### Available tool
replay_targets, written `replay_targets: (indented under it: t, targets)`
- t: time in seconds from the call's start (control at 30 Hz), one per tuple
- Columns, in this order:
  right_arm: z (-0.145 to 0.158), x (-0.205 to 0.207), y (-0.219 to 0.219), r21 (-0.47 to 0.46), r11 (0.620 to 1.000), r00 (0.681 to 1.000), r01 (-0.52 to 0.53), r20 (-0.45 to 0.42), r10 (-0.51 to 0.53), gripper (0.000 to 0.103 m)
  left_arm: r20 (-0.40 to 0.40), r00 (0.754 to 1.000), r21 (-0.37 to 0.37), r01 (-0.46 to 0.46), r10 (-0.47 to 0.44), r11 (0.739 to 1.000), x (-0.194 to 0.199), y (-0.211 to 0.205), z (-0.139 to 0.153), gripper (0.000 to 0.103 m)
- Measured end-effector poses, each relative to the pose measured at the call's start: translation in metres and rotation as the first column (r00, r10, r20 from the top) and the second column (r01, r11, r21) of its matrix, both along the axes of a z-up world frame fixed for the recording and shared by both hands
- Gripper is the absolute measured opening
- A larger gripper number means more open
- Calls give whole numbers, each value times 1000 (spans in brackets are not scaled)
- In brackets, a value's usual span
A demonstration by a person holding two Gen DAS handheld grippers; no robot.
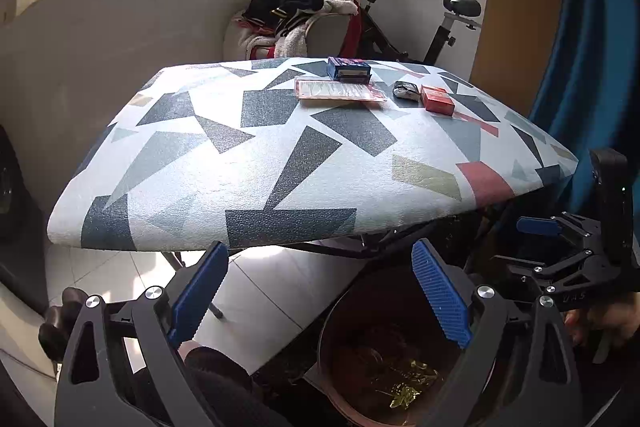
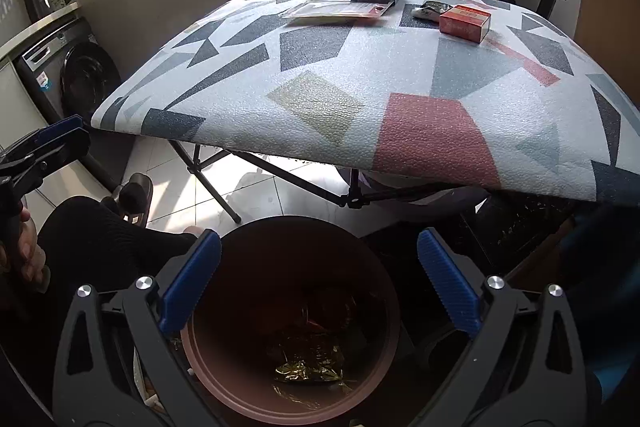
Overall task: Collect trash
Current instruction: 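Grasp the red Double Happiness pack with the right tool while the left tool reaches the blister card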
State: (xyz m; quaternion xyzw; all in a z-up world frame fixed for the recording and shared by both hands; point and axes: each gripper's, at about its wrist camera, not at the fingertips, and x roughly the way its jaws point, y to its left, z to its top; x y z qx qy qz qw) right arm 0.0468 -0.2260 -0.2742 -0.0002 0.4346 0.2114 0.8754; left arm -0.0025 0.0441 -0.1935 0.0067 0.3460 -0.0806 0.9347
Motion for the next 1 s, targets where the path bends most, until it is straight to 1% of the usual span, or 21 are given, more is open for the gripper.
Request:
replay_targets:
  t: [0.6, 0.77, 0.83, 0.93, 1.0]
  targets:
    - [0, 0, 0, -4, 1000, 1000, 6, 6, -6, 97, 6, 1000, -4, -20, 20, 1000, 0, 3, 1, 91]
    - [0, 1, -3, -6, 1000, 1000, 25, 9, -25, 97, 7, 1000, -4, -20, 20, 1000, 0, 2, 2, 91]
    - [3, 3, -6, 4, 999, 999, 43, 14, -43, 97, 7, 1000, -12, -10, 10, 1000, 0, 3, 2, 97]
    - [10, 9, -18, 59, 996, 997, 70, 26, -71, 97, -5, 999, -42, 34, -35, 999, 4, -1, 4, 97]
    - [16, 16, -27, 82, 992, 994, 96, 40, -100, 97, 4, 999, -50, 43, -43, 998, 9, -2, 5, 97]
